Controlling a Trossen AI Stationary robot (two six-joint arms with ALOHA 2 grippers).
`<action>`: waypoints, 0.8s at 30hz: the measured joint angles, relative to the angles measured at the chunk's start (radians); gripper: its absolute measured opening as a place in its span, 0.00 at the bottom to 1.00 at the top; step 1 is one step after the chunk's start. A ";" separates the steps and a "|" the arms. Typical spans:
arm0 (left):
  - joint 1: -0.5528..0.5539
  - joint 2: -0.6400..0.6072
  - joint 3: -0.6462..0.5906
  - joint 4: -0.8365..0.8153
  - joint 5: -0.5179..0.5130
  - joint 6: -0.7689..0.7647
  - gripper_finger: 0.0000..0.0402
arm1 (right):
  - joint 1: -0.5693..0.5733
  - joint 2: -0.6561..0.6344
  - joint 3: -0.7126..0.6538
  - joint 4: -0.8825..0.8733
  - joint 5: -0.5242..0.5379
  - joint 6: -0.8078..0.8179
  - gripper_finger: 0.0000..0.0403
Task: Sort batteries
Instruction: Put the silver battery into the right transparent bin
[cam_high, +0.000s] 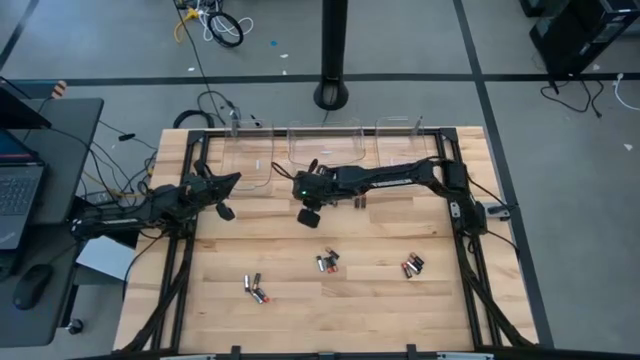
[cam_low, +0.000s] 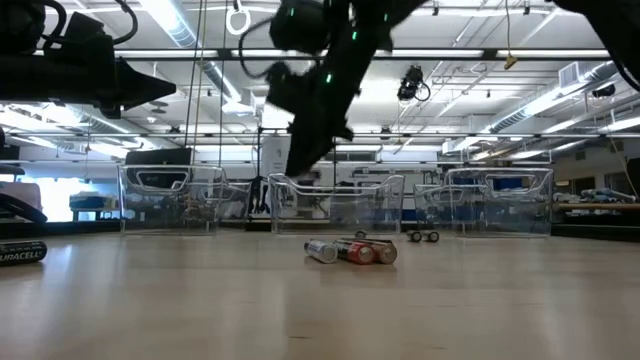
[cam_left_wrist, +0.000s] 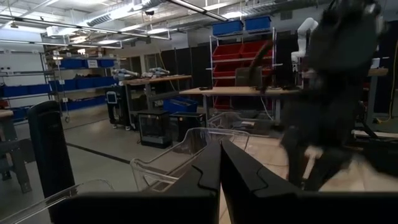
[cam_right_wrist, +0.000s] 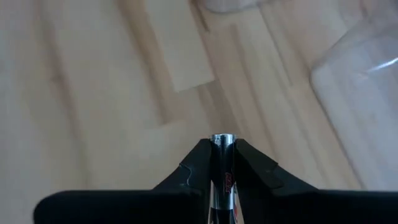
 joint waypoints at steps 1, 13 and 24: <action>0.000 0.000 0.000 0.000 0.000 0.000 0.04 | 0.004 -0.015 0.019 -0.056 0.014 -0.002 0.14; 0.000 0.000 0.000 0.000 0.001 0.000 0.04 | -0.098 -0.329 0.011 -0.652 0.414 0.234 0.14; 0.000 0.000 0.000 0.000 0.002 0.000 0.04 | -0.497 -0.466 -0.315 -0.420 0.211 0.279 0.14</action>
